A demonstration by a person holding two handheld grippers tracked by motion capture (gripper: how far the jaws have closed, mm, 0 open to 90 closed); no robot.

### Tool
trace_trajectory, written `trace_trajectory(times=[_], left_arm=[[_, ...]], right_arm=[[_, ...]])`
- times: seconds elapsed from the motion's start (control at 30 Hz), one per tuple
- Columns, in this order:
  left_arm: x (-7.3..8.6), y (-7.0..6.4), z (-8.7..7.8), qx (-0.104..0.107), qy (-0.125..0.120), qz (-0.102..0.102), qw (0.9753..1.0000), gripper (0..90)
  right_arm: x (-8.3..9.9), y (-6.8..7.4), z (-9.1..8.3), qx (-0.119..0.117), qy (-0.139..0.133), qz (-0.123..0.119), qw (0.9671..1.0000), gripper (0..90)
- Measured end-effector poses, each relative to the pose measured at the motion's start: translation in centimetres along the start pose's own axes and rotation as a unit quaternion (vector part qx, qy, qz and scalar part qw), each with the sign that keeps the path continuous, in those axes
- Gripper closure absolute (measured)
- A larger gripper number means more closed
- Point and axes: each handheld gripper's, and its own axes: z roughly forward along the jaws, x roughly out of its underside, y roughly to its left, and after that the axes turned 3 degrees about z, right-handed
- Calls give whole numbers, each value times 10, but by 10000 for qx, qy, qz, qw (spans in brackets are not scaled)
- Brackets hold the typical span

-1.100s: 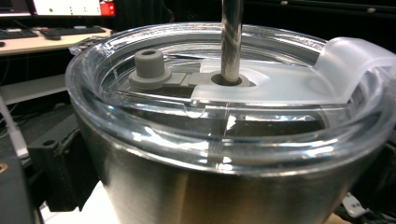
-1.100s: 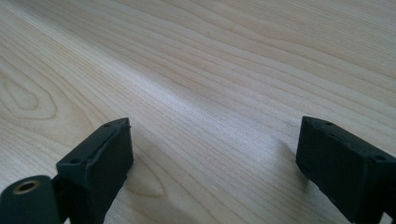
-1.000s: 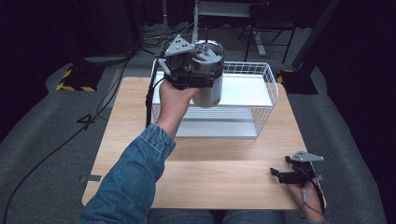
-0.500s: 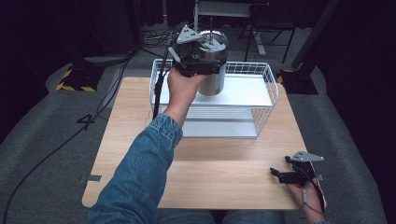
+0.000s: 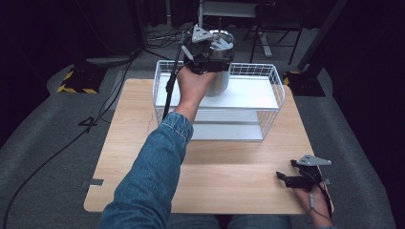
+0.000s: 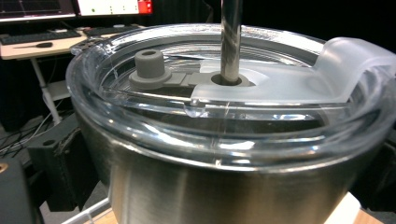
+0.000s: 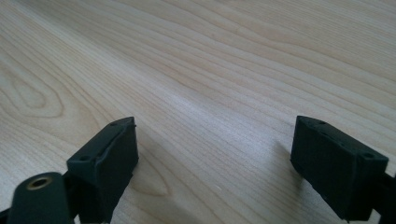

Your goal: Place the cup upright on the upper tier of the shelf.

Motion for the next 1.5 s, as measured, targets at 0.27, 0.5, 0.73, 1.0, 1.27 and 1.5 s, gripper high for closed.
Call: trace_trajectory(times=[0.27,0.5,0.73,1.0,1.27,1.5], left_arm=[[2,4,10,-71,106,-88,9999,35],[4,6,15,-118,187,-112,9997,35],[6,9,15,-174,271,-167,9993,35],[11,10,20,-187,459,-160,9986,34],[13,10,19,-184,426,-152,9988,34],[17,7,19,-222,338,-99,9991,30]], right_arm=[[0,0,0,-8,7,1,10000,154],[0,0,0,-18,7,-6,10000,155],[0,0,0,-19,6,-6,10000,155],[0,0,0,-18,7,-6,10000,155],[0,0,0,-14,3,-13,10000,156],[0,1,0,-10,4,-18,10000,155]])
